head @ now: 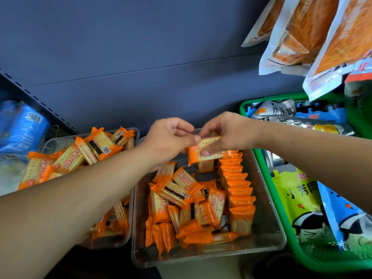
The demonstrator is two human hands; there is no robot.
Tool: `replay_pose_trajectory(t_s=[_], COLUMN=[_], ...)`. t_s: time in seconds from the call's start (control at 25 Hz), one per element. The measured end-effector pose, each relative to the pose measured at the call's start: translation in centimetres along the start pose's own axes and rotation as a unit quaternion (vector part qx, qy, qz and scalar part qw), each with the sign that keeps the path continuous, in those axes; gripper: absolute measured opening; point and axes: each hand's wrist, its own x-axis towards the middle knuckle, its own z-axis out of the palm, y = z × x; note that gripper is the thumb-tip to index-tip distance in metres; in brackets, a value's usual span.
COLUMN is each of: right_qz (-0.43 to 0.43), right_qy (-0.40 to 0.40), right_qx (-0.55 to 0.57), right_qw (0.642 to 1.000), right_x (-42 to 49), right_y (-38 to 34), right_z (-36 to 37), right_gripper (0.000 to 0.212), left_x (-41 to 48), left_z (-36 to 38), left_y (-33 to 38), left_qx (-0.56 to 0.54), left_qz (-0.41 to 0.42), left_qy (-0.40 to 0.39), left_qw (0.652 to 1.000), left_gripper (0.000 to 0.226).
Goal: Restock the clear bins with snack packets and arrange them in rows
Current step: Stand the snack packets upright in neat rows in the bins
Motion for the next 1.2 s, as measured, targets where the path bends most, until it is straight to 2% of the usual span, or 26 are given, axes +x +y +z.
replay_pose_trajectory(t_s=[0.04,0.08,0.12,0.2,0.24,0.32,0.4,0.52,0.68,0.8,0.92,1.04,1.2], right_qz=[0.010,0.024,0.038,0.055,0.055,0.051,0.067,0.087,0.082,0.068,0.074,0.074,0.072], right_qy=[-0.004,0.004,0.017,0.044,0.054,0.083,0.105,0.109,0.102,0.096,0.102,0.072,0.055], right_qx=[-0.017,-0.022,-0.021,-0.015,-0.012,0.024,0.093,0.144,0.175,0.197,0.189,0.199,0.209], right_qw=[1.000,0.999,0.999,0.997,0.997,0.995,0.988,0.980,0.976,0.973,0.974,0.975,0.974], right_x=[0.1,0.1,0.1,-0.1,-0.2,-0.3,-0.3,-0.2,0.0,-0.4,-0.4,-0.7,-0.8], right_y=[0.1,0.4,0.8,1.9,2.5,3.5,4.2,4.9,4.5,3.8,3.7,3.1,2.0], right_z=[-0.1,-0.2,-0.1,-0.1,-0.1,0.0,-0.2,-0.4,-0.7,-0.7,-1.1,-1.5,-1.4], right_gripper=[0.031,0.027,0.023,0.022,0.024,0.027,0.028,0.026,0.025,0.027,0.029,0.032,0.031], left_x=[0.3,0.4,0.4,-0.1,-0.2,-0.2,0.3,0.6,0.9,0.6,-0.5,-1.7,-2.8], left_z=[0.0,0.1,0.3,1.4,2.0,3.5,4.8,6.5,6.4,6.6,6.6,4.9,1.5], left_y=[-0.3,-1.0,-2.2,-4.7,-5.6,-6.4,-6.2,-6.8,-7.1,-6.6,-6.2,-4.7,-2.3], left_qx=[0.025,0.099,0.204,0.386,0.432,0.461,0.468,0.508,0.480,0.483,0.452,0.401,0.397], left_qz=[0.015,0.039,0.067,0.088,0.093,0.079,0.026,0.022,-0.024,-0.040,-0.038,-0.023,-0.005], left_qy=[0.013,0.010,-0.031,-0.183,-0.251,-0.333,-0.378,-0.378,-0.358,-0.353,-0.322,-0.322,-0.202], left_qw=[0.999,0.994,0.976,0.900,0.862,0.819,0.799,0.774,0.800,0.800,0.831,0.857,0.895], left_gripper=[0.003,0.010,0.016,0.019,0.021,0.048,0.080,0.091,0.085,0.080,0.059,0.044,0.039])
